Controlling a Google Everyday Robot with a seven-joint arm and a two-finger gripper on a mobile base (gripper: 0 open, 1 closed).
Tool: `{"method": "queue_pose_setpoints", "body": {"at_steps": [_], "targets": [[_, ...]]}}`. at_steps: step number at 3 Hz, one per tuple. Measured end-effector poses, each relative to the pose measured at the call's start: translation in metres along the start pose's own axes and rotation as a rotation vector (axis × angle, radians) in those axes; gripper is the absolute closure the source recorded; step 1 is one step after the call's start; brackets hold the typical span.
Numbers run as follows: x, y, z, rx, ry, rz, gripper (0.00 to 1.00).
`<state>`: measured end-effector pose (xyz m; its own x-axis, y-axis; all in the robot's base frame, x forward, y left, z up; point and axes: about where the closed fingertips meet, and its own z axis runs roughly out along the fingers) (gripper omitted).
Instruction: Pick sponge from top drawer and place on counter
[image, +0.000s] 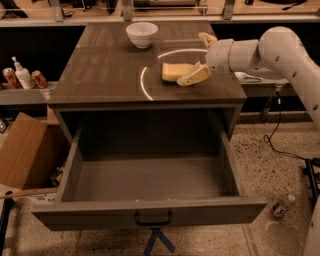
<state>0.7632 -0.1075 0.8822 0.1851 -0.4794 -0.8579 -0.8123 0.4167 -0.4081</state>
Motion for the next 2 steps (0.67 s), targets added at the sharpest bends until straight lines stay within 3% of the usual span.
{"method": "queue_pose_setpoints", "body": {"at_steps": [1,2], "targets": [[-0.006,0.001,-0.012,0.027,-0.009,-0.010,0.00],[-0.012,0.003,-0.045,0.081,-0.001,-0.030,0.00]]}}
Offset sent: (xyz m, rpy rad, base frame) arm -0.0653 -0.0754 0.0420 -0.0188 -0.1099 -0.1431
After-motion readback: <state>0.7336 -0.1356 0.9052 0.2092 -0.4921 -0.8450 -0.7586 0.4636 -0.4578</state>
